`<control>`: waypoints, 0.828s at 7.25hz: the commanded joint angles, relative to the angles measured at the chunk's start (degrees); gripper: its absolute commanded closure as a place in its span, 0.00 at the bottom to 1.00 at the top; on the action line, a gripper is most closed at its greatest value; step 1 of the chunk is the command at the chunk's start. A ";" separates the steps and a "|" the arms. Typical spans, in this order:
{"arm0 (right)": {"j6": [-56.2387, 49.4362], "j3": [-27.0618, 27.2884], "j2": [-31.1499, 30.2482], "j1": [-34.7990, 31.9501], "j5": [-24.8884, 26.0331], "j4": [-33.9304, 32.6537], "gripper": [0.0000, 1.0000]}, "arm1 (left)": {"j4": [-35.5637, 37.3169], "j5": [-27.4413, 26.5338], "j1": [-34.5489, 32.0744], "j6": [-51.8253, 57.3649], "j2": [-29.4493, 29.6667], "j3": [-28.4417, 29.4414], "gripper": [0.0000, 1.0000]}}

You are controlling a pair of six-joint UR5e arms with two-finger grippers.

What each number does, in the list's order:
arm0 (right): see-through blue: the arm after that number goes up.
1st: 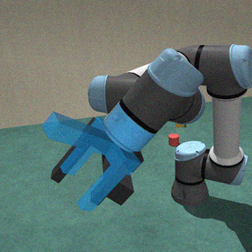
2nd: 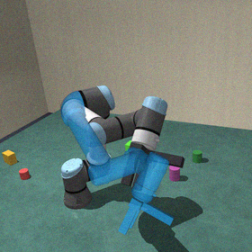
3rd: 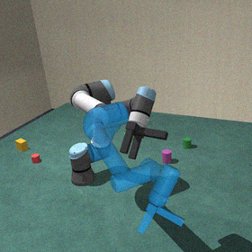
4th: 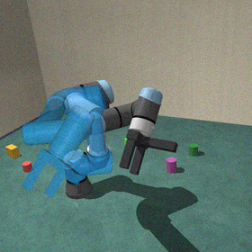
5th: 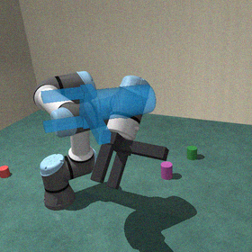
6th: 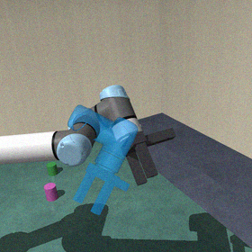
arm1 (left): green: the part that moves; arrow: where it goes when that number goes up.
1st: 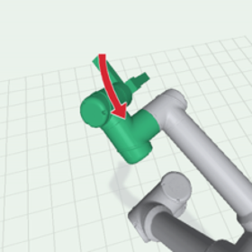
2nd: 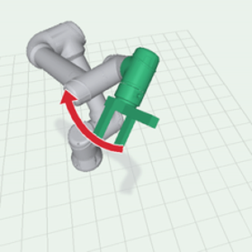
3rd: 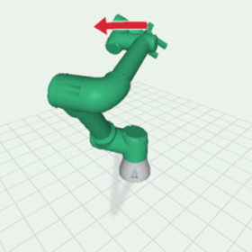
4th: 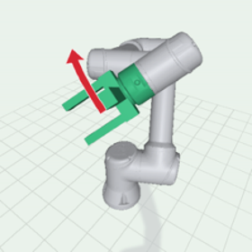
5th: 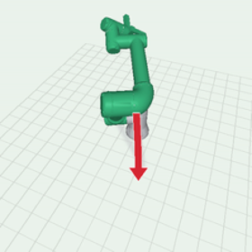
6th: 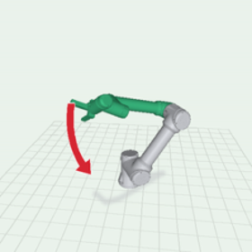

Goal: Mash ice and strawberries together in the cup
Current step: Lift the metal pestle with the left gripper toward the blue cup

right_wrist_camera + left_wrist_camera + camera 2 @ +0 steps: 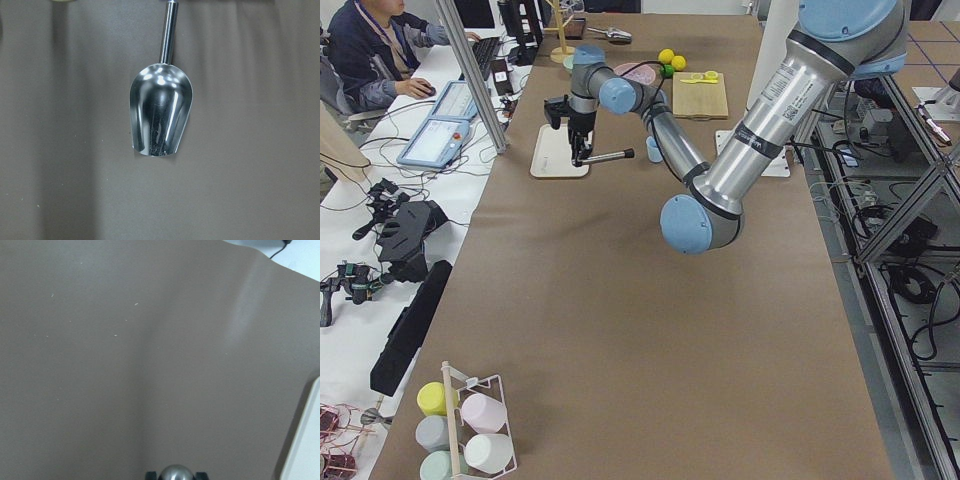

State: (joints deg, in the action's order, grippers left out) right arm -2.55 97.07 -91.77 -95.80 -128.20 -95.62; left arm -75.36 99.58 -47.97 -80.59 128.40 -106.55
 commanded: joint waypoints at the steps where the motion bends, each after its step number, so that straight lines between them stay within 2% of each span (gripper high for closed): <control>1: 0.00 0.05 -0.07 0.00 -0.04 0.00 0.00 | -4.06 -11.56 4.96 -1.24 1.41 -3.31 1.00; 4: 0.00 0.13 -0.34 -0.09 -0.04 0.00 0.00 | -32.30 -20.81 14.55 -1.33 -6.13 -1.83 1.00; 5: 0.00 0.14 -0.34 -0.26 0.05 0.00 0.00 | -39.18 -22.23 15.62 -1.24 -7.63 -1.74 1.00; 6: 0.00 0.14 -0.43 -0.26 0.05 0.00 0.00 | -40.90 -24.85 16.33 -1.15 -7.64 -2.00 1.00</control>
State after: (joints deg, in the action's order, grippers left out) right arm -2.55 97.19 -92.10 -96.00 -128.18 -95.62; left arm -111.20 77.62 -33.08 -81.82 121.66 -108.51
